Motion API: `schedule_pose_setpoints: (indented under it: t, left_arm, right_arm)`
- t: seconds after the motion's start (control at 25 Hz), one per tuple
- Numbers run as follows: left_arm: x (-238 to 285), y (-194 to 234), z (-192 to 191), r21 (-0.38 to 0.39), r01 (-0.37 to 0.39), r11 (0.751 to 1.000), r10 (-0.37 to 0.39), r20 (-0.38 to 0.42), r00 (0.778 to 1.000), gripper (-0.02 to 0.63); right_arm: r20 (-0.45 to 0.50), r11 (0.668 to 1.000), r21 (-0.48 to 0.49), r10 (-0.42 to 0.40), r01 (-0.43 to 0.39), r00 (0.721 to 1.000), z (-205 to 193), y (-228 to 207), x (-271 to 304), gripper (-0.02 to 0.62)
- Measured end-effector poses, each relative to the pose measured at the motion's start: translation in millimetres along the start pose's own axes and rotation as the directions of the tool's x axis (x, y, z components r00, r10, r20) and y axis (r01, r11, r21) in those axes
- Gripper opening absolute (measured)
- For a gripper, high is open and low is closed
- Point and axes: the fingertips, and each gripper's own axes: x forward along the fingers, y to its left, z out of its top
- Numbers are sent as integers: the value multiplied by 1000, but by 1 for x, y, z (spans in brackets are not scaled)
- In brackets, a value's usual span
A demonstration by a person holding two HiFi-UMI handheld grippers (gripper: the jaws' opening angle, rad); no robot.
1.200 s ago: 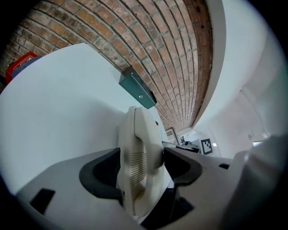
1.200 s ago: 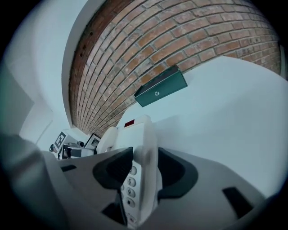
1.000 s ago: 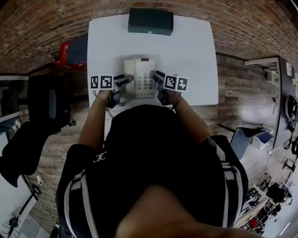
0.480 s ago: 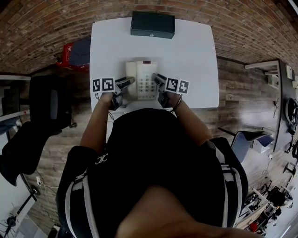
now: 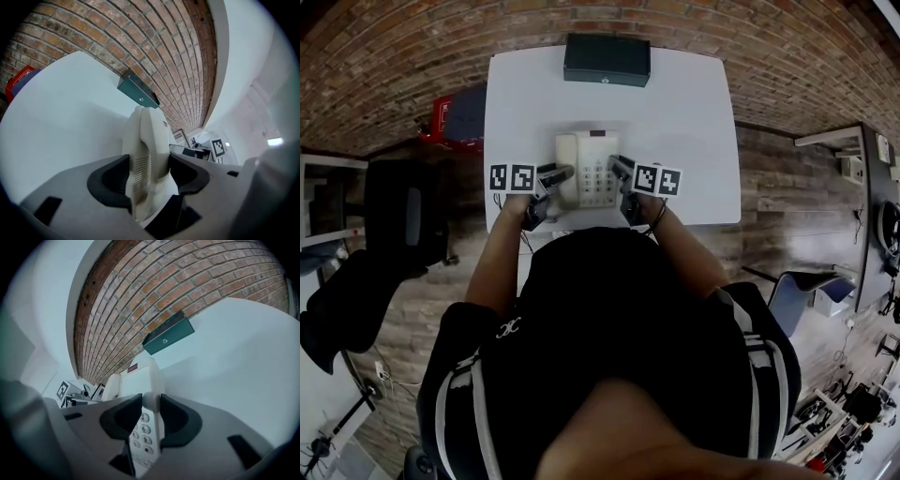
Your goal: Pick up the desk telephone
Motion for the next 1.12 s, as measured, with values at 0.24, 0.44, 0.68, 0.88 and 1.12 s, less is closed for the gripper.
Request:
schedule_pose_setpoints:
  t: [0.24, 0.44, 0.68, 0.88, 1.12]
  left_arm:
    - [-5, -27, 16, 48, 8, 999, -10, 42, 999, 268]
    - [-18, -63, 42, 127, 15, 992, -30, 114, 993, 268]
    - [-37, -113, 77, 267, -18, 964, -41, 217, 975, 268]
    - [-58, -165, 103, 398, -42, 916, -86, 298, 951, 268]
    - [-86, -222, 126, 509, -46, 860, -180, 385, 905, 268]
  right_arm:
    - [57, 997, -79, 5, 0, 998, 27, 11, -22, 104]
    - [137, 988, -152, 34, -13, 990, 63, 33, -47, 104]
    - [258, 971, -238, 72, -9, 964, 110, 62, -86, 104]
    - [361, 952, -307, 131, -14, 923, 146, 92, -125, 106]
    - [514, 905, -421, 185, 58, 838, 184, 133, -178, 107]
